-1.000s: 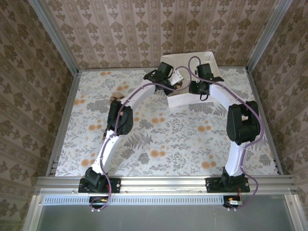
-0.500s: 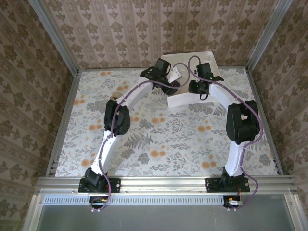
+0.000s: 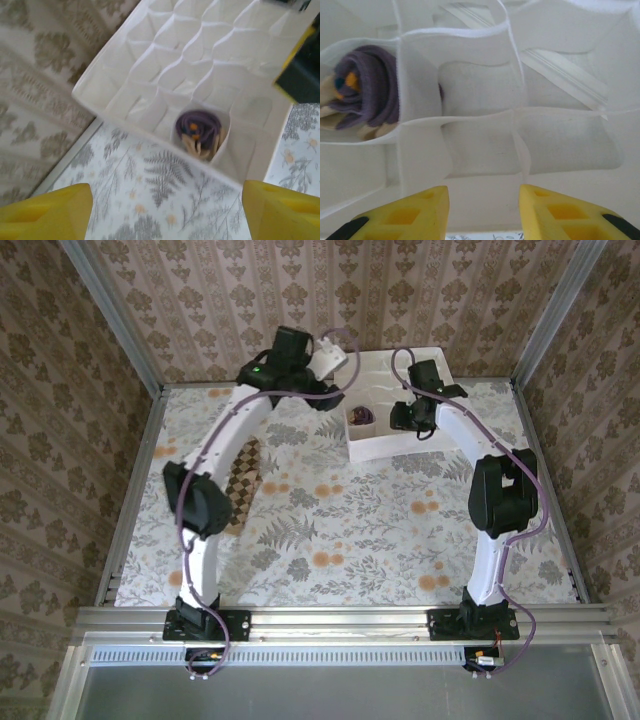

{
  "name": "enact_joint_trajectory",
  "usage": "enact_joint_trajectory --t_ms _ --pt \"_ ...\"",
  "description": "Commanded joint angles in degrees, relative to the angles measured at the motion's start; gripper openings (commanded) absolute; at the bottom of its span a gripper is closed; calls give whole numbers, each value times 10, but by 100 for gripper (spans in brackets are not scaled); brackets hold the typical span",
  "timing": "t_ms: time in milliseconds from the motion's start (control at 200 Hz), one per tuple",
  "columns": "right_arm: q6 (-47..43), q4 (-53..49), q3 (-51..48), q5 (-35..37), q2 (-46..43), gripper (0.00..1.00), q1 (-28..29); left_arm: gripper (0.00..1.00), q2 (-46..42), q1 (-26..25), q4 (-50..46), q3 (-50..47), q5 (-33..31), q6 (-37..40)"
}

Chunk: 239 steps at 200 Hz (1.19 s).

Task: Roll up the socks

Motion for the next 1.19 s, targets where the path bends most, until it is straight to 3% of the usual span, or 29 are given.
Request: enact_joint_trajectory --t_ms 0,205,440,645,750,1190 --pt "-27 -60 45 -5 -25 42 22 77 -95 37 37 -157 -27 -49" --pt "-31 -61 29 30 -67 43 95 67 -267 154 144 -475 -13 -164" --pt "4 -13 -43 65 -86 43 214 54 -275 261 166 -620 50 -207" --pt "29 -4 -82 87 -90 43 285 49 -221 267 229 -664 65 -227" --pt "40 9 -126 94 -116 43 306 47 -191 267 198 -638 51 -237" --pt "74 72 -336 103 -234 43 316 48 -154 245 238 -678 119 -344"
